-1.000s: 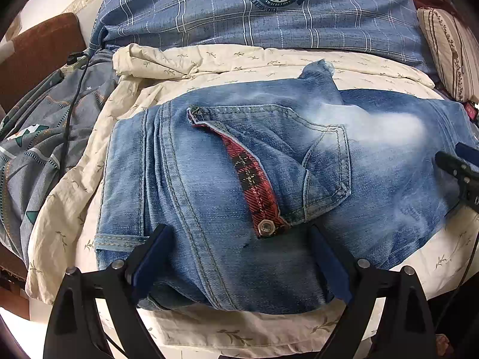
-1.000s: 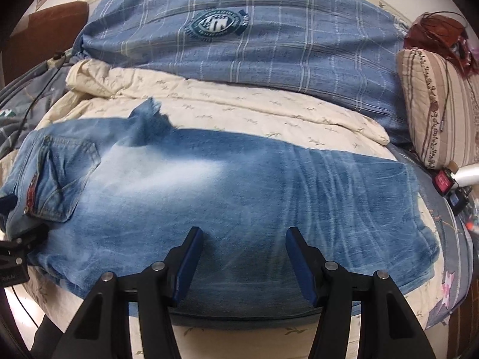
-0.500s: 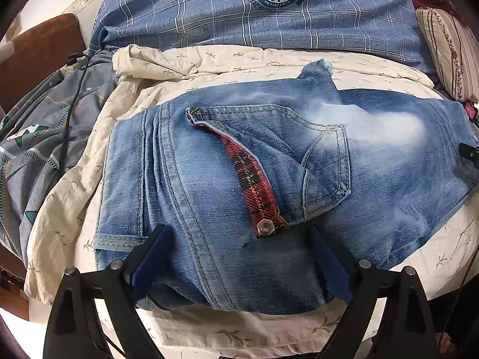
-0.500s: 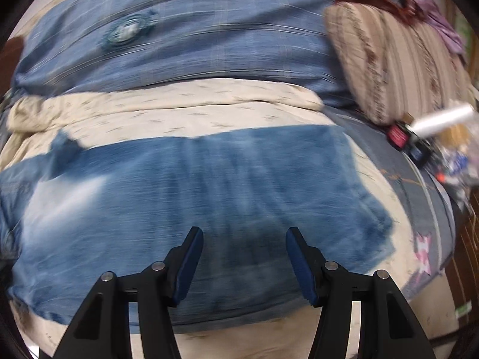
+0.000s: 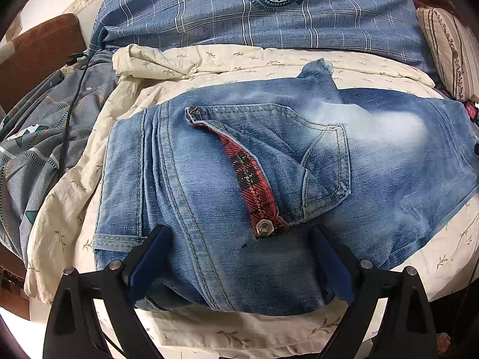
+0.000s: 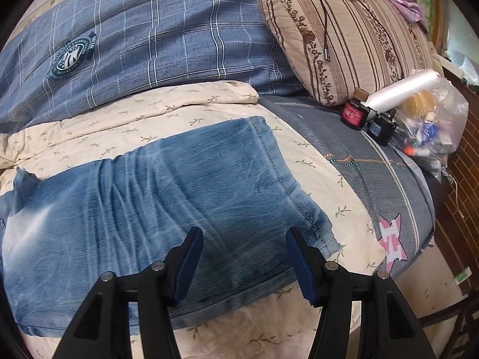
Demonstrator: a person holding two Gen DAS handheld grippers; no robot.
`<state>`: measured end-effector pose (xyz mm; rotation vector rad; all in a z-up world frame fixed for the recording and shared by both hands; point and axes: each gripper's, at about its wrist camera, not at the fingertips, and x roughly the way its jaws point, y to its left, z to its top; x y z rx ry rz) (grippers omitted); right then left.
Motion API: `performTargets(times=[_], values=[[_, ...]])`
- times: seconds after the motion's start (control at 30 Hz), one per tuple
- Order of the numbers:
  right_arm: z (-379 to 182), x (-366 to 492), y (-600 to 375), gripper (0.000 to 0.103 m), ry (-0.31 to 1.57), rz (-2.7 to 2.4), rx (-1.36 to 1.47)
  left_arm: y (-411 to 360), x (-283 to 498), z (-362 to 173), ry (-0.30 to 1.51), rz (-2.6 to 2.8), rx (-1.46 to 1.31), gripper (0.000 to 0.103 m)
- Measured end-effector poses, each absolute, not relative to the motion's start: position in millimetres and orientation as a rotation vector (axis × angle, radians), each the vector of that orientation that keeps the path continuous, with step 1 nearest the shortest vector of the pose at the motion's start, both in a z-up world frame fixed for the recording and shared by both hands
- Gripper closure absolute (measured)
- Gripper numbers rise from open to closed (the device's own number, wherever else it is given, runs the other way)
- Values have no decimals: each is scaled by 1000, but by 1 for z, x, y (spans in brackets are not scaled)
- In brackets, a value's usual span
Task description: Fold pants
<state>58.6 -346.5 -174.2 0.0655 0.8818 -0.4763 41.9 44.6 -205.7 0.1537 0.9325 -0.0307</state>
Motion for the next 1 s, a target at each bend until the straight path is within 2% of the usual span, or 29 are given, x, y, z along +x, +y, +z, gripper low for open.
performTargets(times=[0.7,1.0], values=[[-161,57,-334,42,806,-486,12,43,42,-207,933,-28,151,7],[-169,64,-330,42,844,-411,43,39,46,-194,936,-26,166,7]])
